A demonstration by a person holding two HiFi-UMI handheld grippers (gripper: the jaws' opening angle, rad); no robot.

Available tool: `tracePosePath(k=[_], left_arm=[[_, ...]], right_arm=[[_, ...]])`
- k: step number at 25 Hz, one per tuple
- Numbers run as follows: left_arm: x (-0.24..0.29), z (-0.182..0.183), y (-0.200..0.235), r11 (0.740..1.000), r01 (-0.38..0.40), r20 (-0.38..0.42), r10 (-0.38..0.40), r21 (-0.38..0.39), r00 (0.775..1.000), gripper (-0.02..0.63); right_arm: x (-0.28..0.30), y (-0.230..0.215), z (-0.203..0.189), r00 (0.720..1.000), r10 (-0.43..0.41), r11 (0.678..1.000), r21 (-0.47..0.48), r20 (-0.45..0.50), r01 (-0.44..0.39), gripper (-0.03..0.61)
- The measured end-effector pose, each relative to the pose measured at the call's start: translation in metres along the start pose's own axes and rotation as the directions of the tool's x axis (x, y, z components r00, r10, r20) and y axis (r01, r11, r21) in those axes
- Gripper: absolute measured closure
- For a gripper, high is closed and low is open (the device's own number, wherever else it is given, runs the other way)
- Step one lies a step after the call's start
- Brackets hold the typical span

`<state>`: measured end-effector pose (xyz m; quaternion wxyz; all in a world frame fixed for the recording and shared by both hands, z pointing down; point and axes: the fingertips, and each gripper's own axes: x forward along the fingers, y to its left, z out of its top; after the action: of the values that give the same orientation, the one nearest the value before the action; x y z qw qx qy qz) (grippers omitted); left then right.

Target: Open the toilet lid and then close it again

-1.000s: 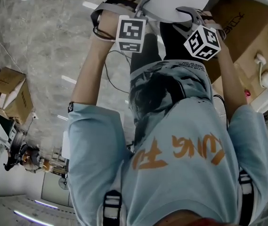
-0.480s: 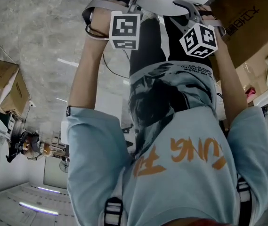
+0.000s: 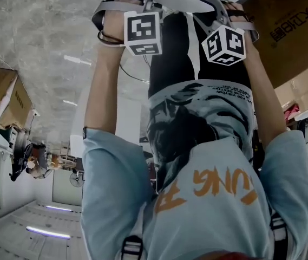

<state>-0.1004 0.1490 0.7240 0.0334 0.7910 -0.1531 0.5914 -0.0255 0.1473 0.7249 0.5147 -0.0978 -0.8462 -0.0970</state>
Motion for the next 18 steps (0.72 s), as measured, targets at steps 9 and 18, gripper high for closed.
tracePosePath(k=[9, 18], left_arm=[[0.056, -0.021, -0.014, 0.998, 0.049, -0.022, -0.05, -0.036, 0.999, 0.322], [0.084, -0.033, -0.017, 0.992, 0.095, -0.021, -0.097, -0.081, 0.995, 0.322]], right_arm=[[0.052, 0.008, -0.023, 0.999, 0.006, 1.0, 0.031, -0.033, -0.005, 0.327], [0.078, 0.009, -0.032, 0.999, -0.022, 0.999, 0.035, -0.042, 0.023, 0.327]])
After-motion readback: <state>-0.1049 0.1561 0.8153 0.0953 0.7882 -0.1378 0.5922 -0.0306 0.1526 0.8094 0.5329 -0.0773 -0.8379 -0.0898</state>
